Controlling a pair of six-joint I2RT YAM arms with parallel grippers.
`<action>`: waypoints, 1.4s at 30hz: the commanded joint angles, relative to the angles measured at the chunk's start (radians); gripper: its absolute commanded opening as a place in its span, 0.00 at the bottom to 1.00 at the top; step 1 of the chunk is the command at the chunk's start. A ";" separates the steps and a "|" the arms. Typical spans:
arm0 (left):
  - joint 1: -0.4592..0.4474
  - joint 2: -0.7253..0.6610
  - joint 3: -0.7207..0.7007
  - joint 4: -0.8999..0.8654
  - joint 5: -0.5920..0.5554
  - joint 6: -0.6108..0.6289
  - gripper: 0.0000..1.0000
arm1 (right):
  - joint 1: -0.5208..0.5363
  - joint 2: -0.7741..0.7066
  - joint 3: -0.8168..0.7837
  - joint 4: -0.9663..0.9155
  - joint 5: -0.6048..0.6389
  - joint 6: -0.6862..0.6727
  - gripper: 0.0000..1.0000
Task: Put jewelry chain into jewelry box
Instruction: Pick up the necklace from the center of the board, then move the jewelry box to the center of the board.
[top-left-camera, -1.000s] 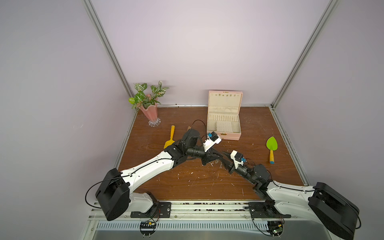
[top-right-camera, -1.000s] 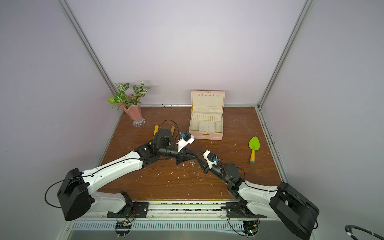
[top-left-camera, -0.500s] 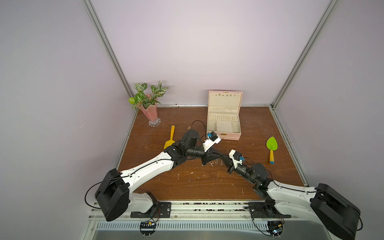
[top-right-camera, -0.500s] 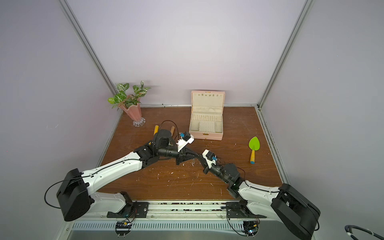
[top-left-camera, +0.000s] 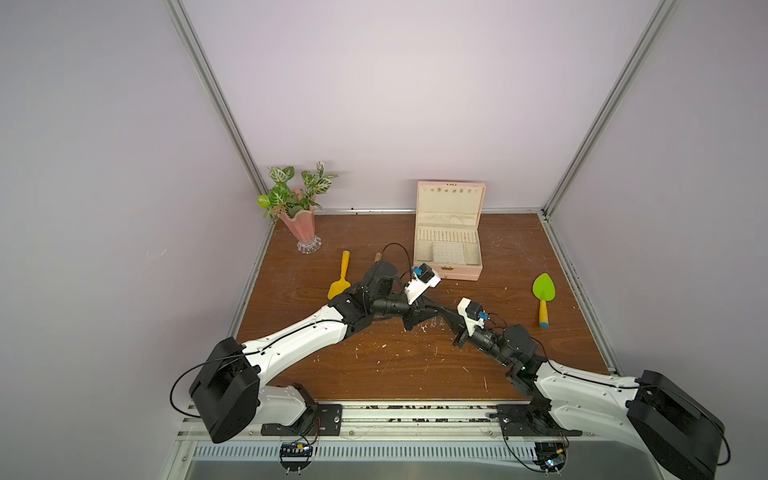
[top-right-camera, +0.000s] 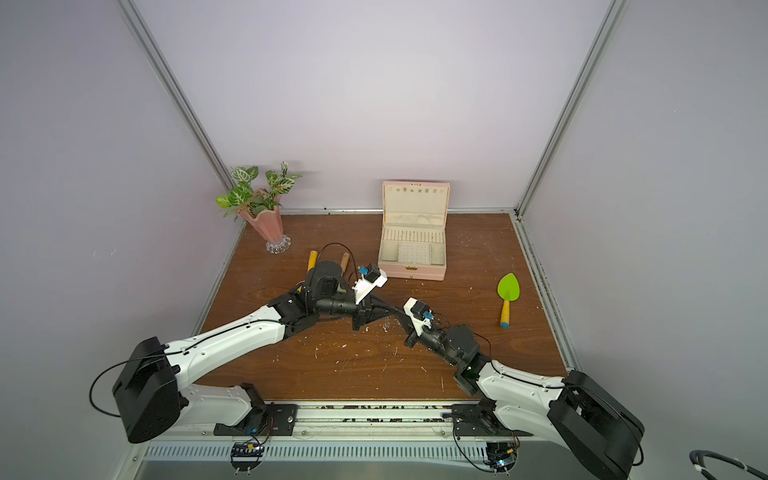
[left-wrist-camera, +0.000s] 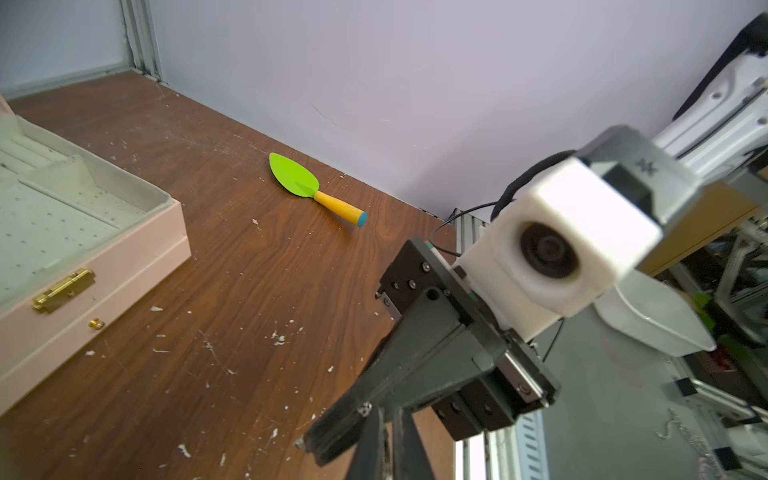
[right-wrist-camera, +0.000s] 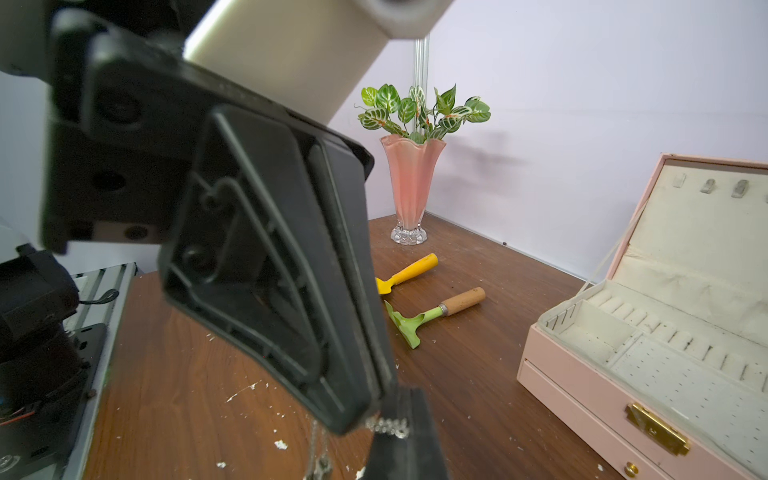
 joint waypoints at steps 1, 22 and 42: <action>-0.011 -0.029 -0.034 0.041 -0.044 -0.013 0.33 | 0.005 -0.029 0.044 -0.020 0.047 0.016 0.00; 0.141 0.085 -0.067 0.373 -0.568 -0.277 0.64 | -0.026 0.023 0.256 -0.528 0.339 0.001 0.00; 0.208 0.775 0.661 -0.064 -0.791 -0.320 0.65 | -0.093 0.008 0.234 -0.542 0.354 0.091 0.00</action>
